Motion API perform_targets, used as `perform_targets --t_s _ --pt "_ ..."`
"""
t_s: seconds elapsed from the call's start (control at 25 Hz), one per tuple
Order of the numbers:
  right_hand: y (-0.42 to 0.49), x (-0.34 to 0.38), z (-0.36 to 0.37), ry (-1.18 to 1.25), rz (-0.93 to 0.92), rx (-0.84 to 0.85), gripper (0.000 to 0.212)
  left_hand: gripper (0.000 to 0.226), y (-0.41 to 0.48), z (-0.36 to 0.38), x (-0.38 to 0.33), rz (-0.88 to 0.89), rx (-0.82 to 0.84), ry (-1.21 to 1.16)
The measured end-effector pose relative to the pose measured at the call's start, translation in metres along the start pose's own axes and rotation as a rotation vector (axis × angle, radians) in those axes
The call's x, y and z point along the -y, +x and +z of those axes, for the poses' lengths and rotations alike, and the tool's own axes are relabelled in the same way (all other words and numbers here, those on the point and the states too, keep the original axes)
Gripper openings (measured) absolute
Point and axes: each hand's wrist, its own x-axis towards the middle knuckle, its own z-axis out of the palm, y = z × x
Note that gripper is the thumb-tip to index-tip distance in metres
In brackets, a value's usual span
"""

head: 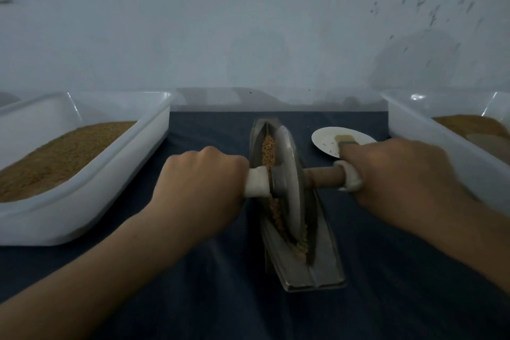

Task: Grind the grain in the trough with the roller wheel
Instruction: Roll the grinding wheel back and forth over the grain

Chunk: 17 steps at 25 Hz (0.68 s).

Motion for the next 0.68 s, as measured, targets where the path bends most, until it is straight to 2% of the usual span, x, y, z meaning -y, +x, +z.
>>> perform_targets --t_s 0.08,0.12,0.2,0.24,0.32,0.4,0.44,0.52,0.6,0.68 --pt "0.028 0.009 0.018 -0.078 0.1 0.032 0.015 0.019 0.024 0.018 -0.001 -0.092 0.051 0.067" --pt "0.046 0.011 0.025 -0.06 0.162 0.115 0.012 0.007 0.043 0.025 0.0 -0.137 0.092 0.066" --pt "0.072 0.006 0.04 -0.004 0.234 0.28 0.013 0.011 0.074 0.026 0.004 -0.167 0.195 0.063" --pt "0.074 0.003 0.042 0.005 0.234 0.299 0.013 0.012 0.078 0.025 0.004 -0.167 0.216 0.057" --pt "0.057 0.002 0.031 -0.021 0.164 0.218 0.017 0.007 0.059 0.019 0.004 -0.133 0.2 0.049" --pt "0.02 0.002 0.017 -0.016 0.065 0.071 0.025 0.024 0.019 0.012 0.001 -0.051 0.083 0.026" --pt "0.003 0.0 0.009 0.012 0.035 0.074 0.026 0.034 0.002 0.004 -0.001 0.007 0.025 0.015" --pt "-0.012 -0.008 0.003 0.044 0.0 0.101 0.025 0.04 -0.006 0.001 0.004 0.064 -0.097 0.005" --pt "0.003 -0.002 0.008 -0.031 0.047 0.026 0.021 0.037 0.004 0.008 0.0 -0.014 -0.01 0.058" --pt "0.04 0.009 0.021 -0.1 0.116 0.056 0.017 0.018 0.033 0.025 0.0 -0.153 0.076 0.069"
